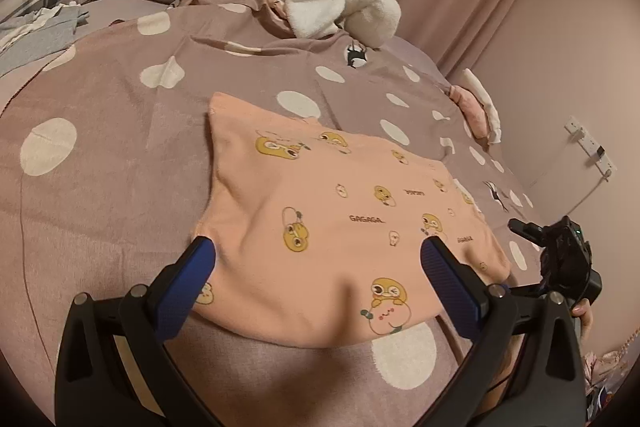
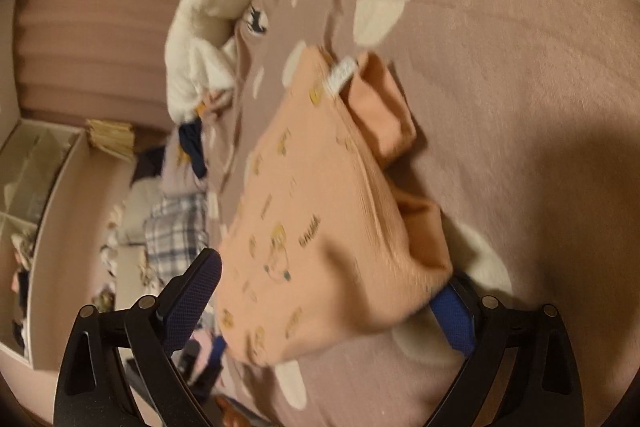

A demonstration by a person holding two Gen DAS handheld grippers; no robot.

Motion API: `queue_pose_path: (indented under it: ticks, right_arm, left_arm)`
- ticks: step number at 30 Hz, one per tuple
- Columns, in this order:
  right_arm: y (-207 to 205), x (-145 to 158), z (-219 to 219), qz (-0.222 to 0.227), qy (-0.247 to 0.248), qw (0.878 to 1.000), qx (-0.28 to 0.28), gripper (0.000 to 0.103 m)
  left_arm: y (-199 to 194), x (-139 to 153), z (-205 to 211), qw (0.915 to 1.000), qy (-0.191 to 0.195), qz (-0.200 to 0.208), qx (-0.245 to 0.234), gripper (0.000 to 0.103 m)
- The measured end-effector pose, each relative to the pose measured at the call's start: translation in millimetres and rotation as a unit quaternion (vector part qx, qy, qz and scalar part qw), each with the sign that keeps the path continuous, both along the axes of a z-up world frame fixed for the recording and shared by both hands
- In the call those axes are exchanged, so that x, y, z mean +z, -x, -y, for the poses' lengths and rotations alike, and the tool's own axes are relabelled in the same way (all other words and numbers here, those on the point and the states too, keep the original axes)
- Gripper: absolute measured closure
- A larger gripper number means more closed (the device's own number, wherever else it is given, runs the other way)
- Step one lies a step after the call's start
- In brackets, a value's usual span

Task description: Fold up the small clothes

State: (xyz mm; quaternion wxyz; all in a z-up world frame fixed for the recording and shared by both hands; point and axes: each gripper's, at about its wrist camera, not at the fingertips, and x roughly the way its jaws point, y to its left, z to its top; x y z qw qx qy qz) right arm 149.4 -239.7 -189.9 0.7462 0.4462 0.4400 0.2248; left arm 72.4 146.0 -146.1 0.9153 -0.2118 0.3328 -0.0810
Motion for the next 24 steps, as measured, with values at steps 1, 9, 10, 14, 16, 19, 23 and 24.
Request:
queue_pose_path:
  ticks: [1, 9, 10, 14, 16, 19, 23, 24]
  right_arm:
    - [0, 1, -1, 0.007, -0.001, 1.000, 0.001, 0.006]
    - [-3, 10, -24, 0.048, 0.102, 0.993, 0.040, 0.074]
    - [-5, 7, -26, 0.048, 0.110, 0.992, 0.043, 0.078]
    - [-6, 3, -26, 0.058, 0.120, 0.990, 0.044, 0.094]
    - [-5, 6, -24, 0.069, 0.117, 0.990, 0.040, 0.095]
    - [-7, 14, -24, 0.074, 0.129, 0.988, 0.033, 0.095]
    - [-8, 44, -42, 0.115, 0.159, 0.980, 0.030, 0.095]
    - [-8, 51, -48, 0.124, 0.167, 0.978, 0.029, 0.095]
  left_arm:
    - [1, 0, -2, 1.0000, 0.000, 0.004, 0.009, 0.000]
    - [1, -3, -22, 0.9982, 0.042, 0.002, 0.043, 0.000]
    - [0, -4, -24, 0.9979, 0.050, -0.003, 0.042, 0.000]
    - [-1, -4, -23, 0.9980, 0.045, -0.012, 0.041, 0.000]
    - [0, -4, -22, 0.9981, 0.039, -0.012, 0.045, 0.000]
    - [-1, -7, -27, 0.9973, 0.054, -0.018, 0.047, 0.000]
    - [-4, -12, -37, 0.9939, 0.094, -0.035, 0.044, 0.000]
    - [-4, -11, -39, 0.9940, 0.094, -0.034, 0.045, 0.000]
